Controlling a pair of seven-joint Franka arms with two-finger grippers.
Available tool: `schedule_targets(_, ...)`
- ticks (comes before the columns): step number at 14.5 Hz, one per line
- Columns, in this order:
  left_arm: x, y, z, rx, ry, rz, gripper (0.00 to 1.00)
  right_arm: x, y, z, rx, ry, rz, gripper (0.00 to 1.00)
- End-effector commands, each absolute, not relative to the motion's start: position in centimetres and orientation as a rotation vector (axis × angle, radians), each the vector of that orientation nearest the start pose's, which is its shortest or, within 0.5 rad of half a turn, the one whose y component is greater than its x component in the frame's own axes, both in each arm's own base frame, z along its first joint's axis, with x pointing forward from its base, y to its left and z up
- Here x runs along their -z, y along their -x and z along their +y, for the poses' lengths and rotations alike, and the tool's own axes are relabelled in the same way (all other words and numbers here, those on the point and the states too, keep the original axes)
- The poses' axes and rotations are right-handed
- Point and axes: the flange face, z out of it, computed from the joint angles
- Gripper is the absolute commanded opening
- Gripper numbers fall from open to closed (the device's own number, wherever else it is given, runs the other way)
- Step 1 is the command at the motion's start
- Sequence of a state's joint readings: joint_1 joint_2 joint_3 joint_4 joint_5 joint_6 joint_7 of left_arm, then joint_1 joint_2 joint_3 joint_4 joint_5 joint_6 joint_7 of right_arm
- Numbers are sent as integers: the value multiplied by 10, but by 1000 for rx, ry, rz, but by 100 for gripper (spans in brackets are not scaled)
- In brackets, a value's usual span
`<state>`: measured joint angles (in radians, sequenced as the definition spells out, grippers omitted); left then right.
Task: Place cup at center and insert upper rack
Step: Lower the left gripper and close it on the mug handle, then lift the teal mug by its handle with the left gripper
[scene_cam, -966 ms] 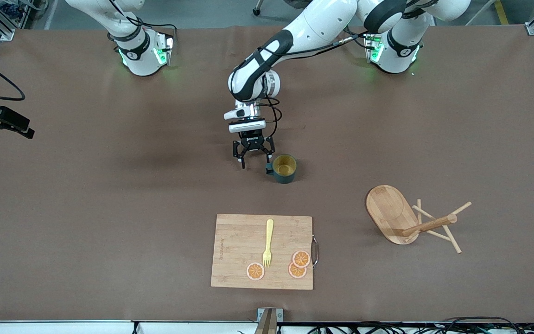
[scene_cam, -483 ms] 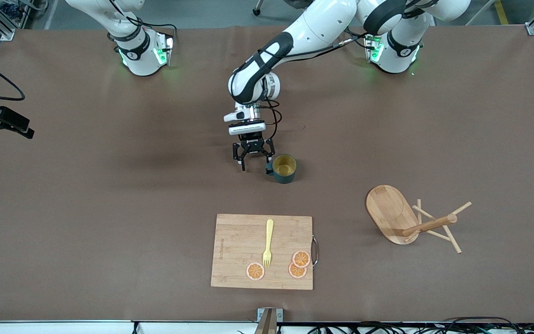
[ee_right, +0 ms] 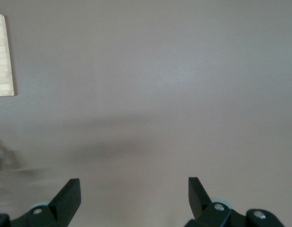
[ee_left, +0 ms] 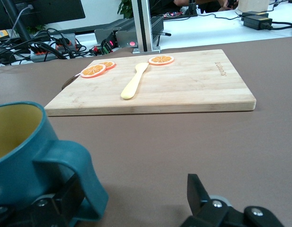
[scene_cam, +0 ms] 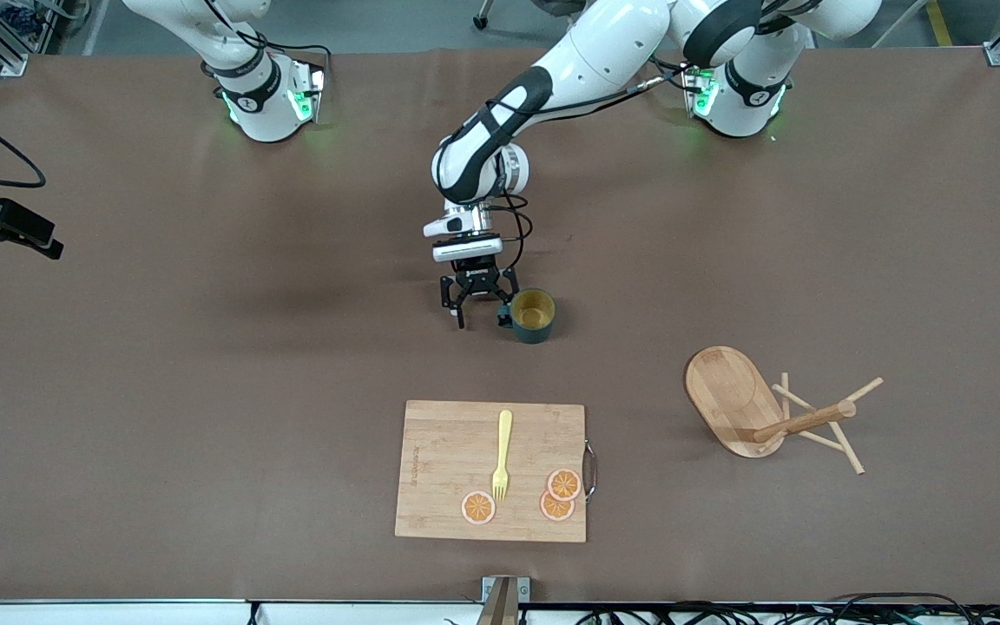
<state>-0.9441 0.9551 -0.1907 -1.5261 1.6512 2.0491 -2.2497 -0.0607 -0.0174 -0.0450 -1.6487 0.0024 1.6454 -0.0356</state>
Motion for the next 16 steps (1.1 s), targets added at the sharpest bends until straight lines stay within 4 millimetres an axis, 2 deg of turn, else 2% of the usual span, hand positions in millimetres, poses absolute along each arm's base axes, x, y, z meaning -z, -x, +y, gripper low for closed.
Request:
schedule_targets(1, -97, -364, -602, 1603, 2570, 35, 94, -610, -544, -58, 36, 3146, 98, 100)
schedule_targets(8, -87, -361, -600, 1582, 2583, 16, 78, -610, -544, -58, 36, 3146, 98, 100)
schedule_targets(13, -90, -368, -597, 1586, 2594, -43, 45, -610, -543, -55, 21, 3146, 91, 100)
schedule_targets(16, -94, -371, -598, 1593, 2639, -119, 30, -609, -544, -55, 19, 3146, 91, 100)
